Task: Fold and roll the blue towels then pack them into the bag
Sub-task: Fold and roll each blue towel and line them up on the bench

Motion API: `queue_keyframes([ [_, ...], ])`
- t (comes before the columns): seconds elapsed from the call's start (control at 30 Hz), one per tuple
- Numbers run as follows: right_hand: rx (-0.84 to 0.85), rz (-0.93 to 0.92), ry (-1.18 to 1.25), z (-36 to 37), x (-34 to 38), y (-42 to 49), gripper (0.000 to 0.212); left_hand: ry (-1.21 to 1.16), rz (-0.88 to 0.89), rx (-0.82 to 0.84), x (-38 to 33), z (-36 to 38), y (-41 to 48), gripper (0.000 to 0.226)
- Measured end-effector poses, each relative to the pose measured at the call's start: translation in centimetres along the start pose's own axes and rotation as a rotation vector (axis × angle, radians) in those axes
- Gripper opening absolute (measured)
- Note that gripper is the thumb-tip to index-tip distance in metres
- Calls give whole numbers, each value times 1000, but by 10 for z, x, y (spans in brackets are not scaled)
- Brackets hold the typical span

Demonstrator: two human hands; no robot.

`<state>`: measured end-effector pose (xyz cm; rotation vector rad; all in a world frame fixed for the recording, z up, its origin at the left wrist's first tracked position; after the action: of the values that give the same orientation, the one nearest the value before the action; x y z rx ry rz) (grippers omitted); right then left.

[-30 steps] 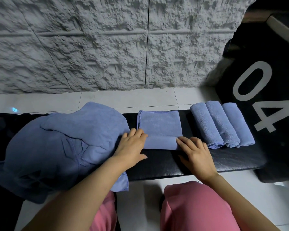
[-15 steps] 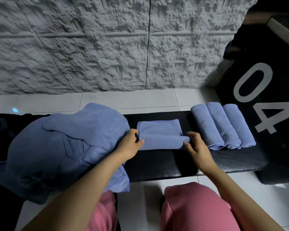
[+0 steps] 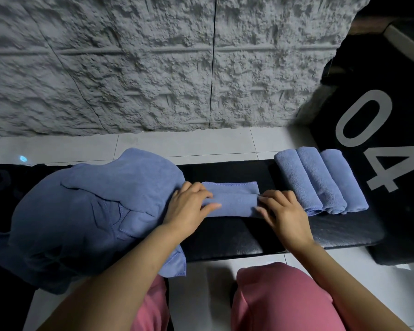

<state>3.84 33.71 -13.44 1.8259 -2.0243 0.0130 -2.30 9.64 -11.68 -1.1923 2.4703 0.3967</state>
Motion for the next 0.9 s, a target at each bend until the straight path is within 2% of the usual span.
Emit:
queue_keyframes([
  [0.07, 76, -3, -46, 5, -5, -4, 46, 30, -7, 107, 1, 3, -1, 59],
  [0.13, 159, 25, -71, 10, -8, -6, 60, 132, 2, 196, 1, 7, -2, 67],
  [0.23, 207, 90, -29, 9, -5, -2, 61, 169, -29, 163, 2, 10, -2, 59],
  [0.3, 280, 260, 101, 7, -6, 2, 56, 96, -67, 117, -1, 6, -1, 53],
  [0.37, 337, 372, 224, 6, -10, 6, 51, 11, -111, 140, -2, 3, 0, 44],
  [0.47, 395, 444, 410, 7, -8, 16, 45, -155, -258, 241, 0, 9, -2, 35],
  [0.53, 371, 498, 557, 6, -1, 25, 44, -204, -296, 243, 1, 13, -1, 34],
  [0.63, 284, 496, 627, 2, 10, 28, 48, -103, -218, 197, -6, 11, 6, 30],
  [0.7, 209, 469, 598, -6, 10, 25, 50, -128, -184, 174, -11, 9, 10, 30],
  [0.77, 90, 453, 506, -19, 1, 23, 48, -173, -198, 183, -16, 9, 13, 41],
  [0.83, -31, 462, 254, -33, -15, 21, 45, -254, -231, 163, -25, 10, 18, 59],
  [0.9, -54, 504, 14, -41, -32, 20, 44, -341, -287, 113, -39, 13, 25, 67],
])
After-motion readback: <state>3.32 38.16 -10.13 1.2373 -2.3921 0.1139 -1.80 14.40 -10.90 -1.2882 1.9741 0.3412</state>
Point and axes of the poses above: each hand's wrist, its own y-axis towards the middle knuckle, its own z-axis out of the palm, x = y × z, the point moved 2 cm from there along y, towards the middle knuckle, and after that the axes turned 13 degrees about z, right-handed, at the moved point
